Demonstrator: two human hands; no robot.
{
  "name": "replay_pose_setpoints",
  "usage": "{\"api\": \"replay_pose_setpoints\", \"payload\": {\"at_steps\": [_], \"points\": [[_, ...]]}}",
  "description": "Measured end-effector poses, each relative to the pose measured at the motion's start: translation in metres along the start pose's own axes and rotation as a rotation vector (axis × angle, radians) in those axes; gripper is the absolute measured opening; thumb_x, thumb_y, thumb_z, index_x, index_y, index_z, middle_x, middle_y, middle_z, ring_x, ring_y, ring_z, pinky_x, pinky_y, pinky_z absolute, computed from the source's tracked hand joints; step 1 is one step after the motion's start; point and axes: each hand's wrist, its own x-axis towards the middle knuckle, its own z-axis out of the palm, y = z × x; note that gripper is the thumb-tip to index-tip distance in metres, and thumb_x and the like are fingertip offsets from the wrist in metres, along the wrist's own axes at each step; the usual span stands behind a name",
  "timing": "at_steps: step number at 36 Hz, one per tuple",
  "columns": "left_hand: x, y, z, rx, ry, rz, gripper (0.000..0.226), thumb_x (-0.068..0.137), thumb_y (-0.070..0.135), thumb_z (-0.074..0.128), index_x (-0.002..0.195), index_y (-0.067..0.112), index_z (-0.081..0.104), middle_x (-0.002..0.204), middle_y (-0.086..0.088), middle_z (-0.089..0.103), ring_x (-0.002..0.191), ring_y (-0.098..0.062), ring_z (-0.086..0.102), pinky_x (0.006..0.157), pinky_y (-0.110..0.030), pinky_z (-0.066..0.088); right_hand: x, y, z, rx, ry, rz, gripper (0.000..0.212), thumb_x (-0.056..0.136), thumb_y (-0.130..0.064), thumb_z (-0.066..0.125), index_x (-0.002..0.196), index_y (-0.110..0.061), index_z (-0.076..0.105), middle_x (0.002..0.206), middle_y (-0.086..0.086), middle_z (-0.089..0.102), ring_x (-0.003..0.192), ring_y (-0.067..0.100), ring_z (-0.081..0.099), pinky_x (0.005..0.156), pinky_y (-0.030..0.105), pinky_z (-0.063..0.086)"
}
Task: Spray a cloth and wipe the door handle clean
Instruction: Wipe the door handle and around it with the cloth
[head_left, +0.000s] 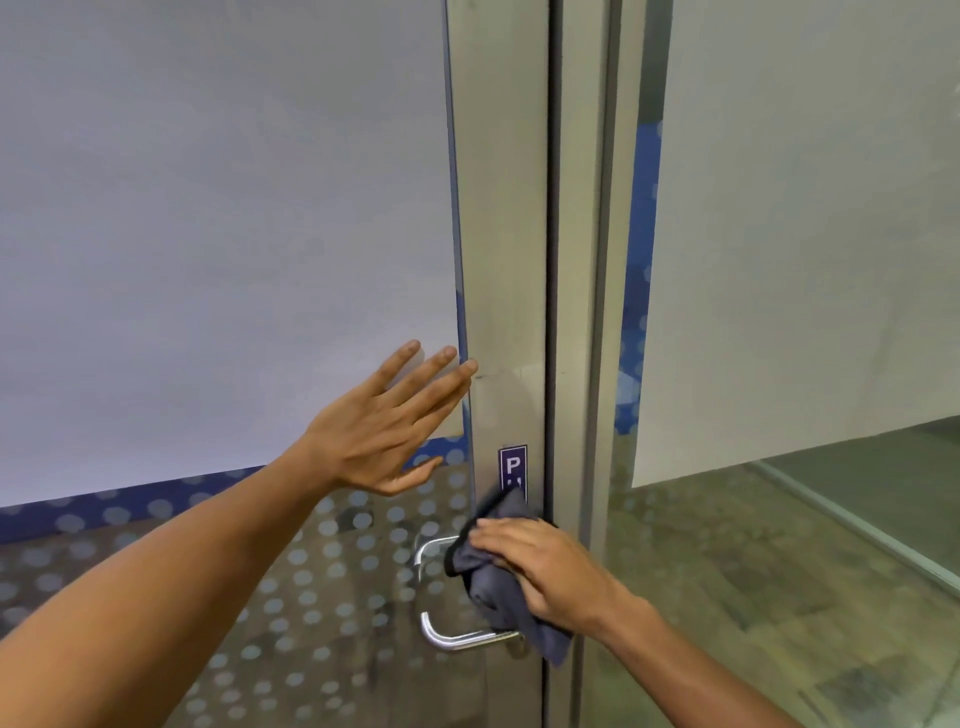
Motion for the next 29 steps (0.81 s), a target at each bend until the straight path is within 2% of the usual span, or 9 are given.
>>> {"api": "replay_pose_setpoints", "payload": {"at_steps": [5,8,11,17,19,22,25,27,29], "points": [[-0.001,0.000,0.002,-0.007,-0.013,0.002,0.090,0.100,0.061,0.028,0.162,-0.004,0.017,0.173,-0.022,0.007,0.160,-0.039,0.005,0.129,-0.057,0.003,-0.026,0.011,-0.010,0.060,0.148,0.084,0.039,0.091,-0.003,0.060,0.128,-0.013,0.066,0.136,0.000,0.064,0.130,0.009,0.054,0.111,0.026,0.040],[0.000,0.000,-0.001,-0.010,-0.023,-0.001,0.091,0.100,0.061,0.027,0.163,-0.003,0.015,0.173,-0.021,0.006,0.160,-0.039,0.004,0.129,-0.057,0.002,-0.038,0.017,0.001,0.044,-0.006,0.149,0.036,0.097,-0.015,0.054,0.132,-0.016,0.063,0.137,-0.004,0.062,0.129,0.008,0.053,0.112,0.021,0.037],[0.000,0.000,0.000,-0.016,-0.015,-0.001,0.090,0.101,0.061,0.025,0.163,-0.004,0.014,0.173,-0.021,0.007,0.160,-0.040,0.006,0.129,-0.058,0.004,-0.059,0.026,0.022,0.100,-0.206,0.205,0.038,0.100,-0.019,0.050,0.136,-0.017,0.059,0.139,-0.005,0.060,0.130,0.009,0.052,0.111,0.025,0.038],[0.000,0.000,0.000,-0.007,0.000,-0.004,0.089,0.102,0.060,0.024,0.163,-0.004,0.014,0.172,-0.021,0.010,0.160,-0.040,0.008,0.129,-0.057,0.003,-0.086,0.032,0.053,0.263,-0.148,0.264,0.045,0.100,-0.015,0.050,0.145,-0.017,0.047,0.153,-0.010,0.042,0.144,-0.001,0.030,0.118,0.019,0.023],[0.000,0.000,0.001,-0.010,0.002,-0.003,0.090,0.101,0.061,0.023,0.163,-0.004,0.012,0.172,-0.021,0.009,0.160,-0.040,0.008,0.129,-0.057,0.002,-0.089,0.017,0.071,0.350,-0.020,0.368,0.046,0.100,-0.012,0.048,0.145,-0.013,0.046,0.153,-0.007,0.042,0.145,0.003,0.030,0.119,0.020,0.023],[0.000,0.000,0.003,-0.023,0.006,-0.006,0.090,0.102,0.062,0.020,0.163,-0.003,0.009,0.173,-0.021,0.008,0.160,-0.040,0.007,0.129,-0.058,0.004,-0.088,-0.021,0.113,0.536,0.303,0.629,0.047,0.101,-0.009,0.045,0.148,-0.009,0.040,0.154,-0.002,0.041,0.143,0.009,0.037,0.118,0.023,0.028],[0.000,0.000,0.004,-0.027,0.006,-0.009,0.091,0.102,0.063,0.019,0.163,-0.003,0.008,0.173,-0.020,0.005,0.160,-0.039,0.005,0.129,-0.057,0.002,-0.069,-0.063,0.144,0.630,0.589,0.901,0.052,0.103,-0.004,0.043,0.152,-0.016,0.031,0.156,-0.009,0.034,0.142,0.004,0.035,0.114,0.013,0.027],[0.000,0.000,0.003,-0.023,0.002,-0.005,0.091,0.102,0.062,0.020,0.163,-0.003,0.008,0.173,-0.020,0.005,0.160,-0.040,0.006,0.129,-0.057,0.001,-0.046,-0.084,0.152,0.745,0.788,1.027,0.053,0.102,0.002,0.040,0.153,-0.009,0.026,0.158,-0.003,0.029,0.143,0.009,0.034,0.109,0.004,0.026],[0.000,0.000,0.004,-0.020,-0.004,-0.002,0.091,0.102,0.062,0.020,0.163,-0.004,0.007,0.173,-0.021,0.004,0.160,-0.040,0.005,0.129,-0.058,0.001,-0.023,-0.102,0.155,0.838,0.970,1.180,0.052,0.102,0.003,0.042,0.151,-0.001,0.026,0.152,0.000,0.031,0.137,0.011,0.036,0.095,-0.007,0.028]]}}
